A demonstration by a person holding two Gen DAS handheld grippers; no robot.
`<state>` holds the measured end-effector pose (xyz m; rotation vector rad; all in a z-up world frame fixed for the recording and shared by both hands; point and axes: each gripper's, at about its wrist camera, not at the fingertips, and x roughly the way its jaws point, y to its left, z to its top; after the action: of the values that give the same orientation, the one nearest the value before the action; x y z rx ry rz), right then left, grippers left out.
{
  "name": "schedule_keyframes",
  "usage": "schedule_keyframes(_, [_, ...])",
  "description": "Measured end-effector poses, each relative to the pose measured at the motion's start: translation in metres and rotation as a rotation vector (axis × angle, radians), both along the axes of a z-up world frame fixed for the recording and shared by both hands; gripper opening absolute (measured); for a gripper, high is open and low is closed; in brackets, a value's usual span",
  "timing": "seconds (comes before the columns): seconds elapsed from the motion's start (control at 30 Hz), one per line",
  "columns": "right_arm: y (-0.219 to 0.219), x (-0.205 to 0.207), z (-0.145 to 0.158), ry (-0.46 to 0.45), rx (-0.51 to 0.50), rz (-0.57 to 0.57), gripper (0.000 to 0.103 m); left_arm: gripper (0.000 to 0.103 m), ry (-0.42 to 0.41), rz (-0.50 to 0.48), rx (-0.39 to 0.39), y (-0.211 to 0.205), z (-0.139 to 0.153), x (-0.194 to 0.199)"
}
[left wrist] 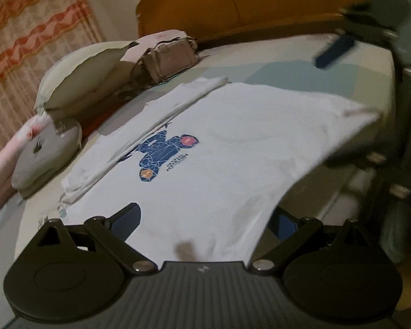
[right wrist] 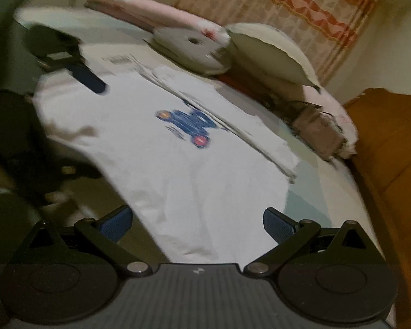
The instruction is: Fold clothes
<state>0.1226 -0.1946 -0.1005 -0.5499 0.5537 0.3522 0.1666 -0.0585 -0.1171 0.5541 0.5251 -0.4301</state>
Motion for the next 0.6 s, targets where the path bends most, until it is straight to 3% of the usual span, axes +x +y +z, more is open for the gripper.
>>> schedule_keyframes(0.17, [-0.011, -0.017, 0.011, 0.116, 0.153, 0.156, 0.103, 0.098, -0.008, 0.003, 0.011, 0.0, 0.002, 0.002])
schedule_keyframes(0.5, [0.006, -0.012, -0.011, 0.015, -0.056, 0.103, 0.103, 0.098, -0.043, 0.029, 0.01, 0.003, 0.015, 0.008])
schedule_keyframes(0.6, [0.004, -0.017, -0.004, 0.031, -0.008, 0.158, 0.103, 0.098, -0.048, 0.031, 0.007, 0.003, 0.017, 0.008])
